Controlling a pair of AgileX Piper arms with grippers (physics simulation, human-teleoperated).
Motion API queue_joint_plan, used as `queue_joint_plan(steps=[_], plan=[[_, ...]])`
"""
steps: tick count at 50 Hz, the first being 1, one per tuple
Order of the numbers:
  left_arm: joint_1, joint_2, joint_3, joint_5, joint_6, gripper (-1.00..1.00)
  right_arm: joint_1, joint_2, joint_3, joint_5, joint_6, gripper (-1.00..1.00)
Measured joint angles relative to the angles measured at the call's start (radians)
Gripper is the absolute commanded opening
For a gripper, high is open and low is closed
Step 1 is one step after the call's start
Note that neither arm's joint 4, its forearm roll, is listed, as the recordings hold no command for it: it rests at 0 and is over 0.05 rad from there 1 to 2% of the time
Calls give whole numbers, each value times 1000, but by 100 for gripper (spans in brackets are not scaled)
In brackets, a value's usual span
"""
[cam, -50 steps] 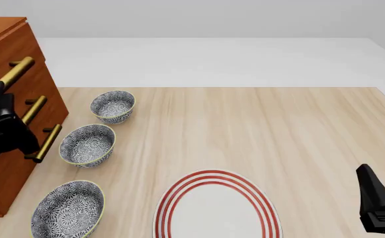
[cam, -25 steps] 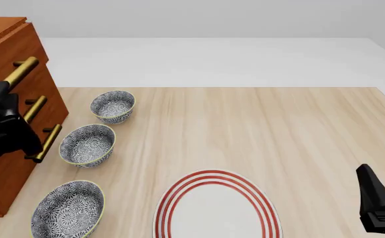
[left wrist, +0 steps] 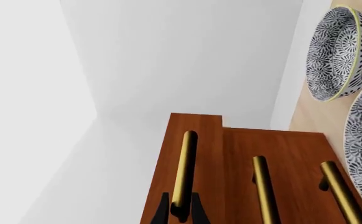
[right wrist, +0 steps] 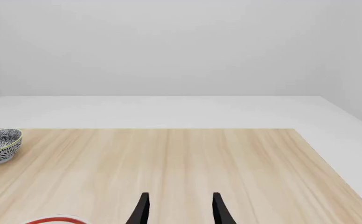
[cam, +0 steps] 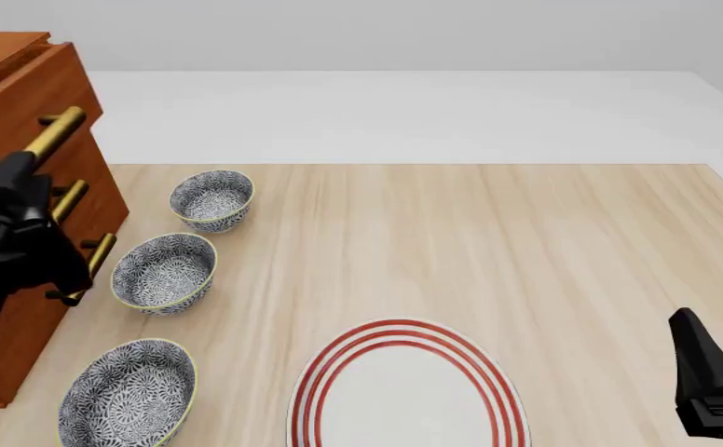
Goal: Open the top drawer of the cabinet.
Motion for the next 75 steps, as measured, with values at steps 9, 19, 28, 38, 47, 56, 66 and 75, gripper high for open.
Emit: queue_joint_plan(steps=[9, 19, 28, 38, 47, 56, 66, 75], plan=[[-19, 0, 3, -5, 1, -100, 0, 0, 0, 0, 0, 100], [-36, 7, 9, -24, 4, -100, 0, 0, 0, 0, 0, 100], [-53, 6, 10, -27, 9, -100, 0, 0, 0, 0, 0, 100], [-73, 3, 9, -21, 14, -100, 0, 0, 0, 0, 0, 100], [-88, -4, 7, -7, 19, -100, 0, 0, 0, 0, 0, 100], [-96, -8, 5, 1, 20, -100, 0, 0, 0, 0, 0, 100], [-104, -14, 1, 17, 20, -100, 0, 0, 0, 0, 0, 100], [-106, -17, 0, 24, 20, -100, 0, 0, 0, 0, 0, 100]])
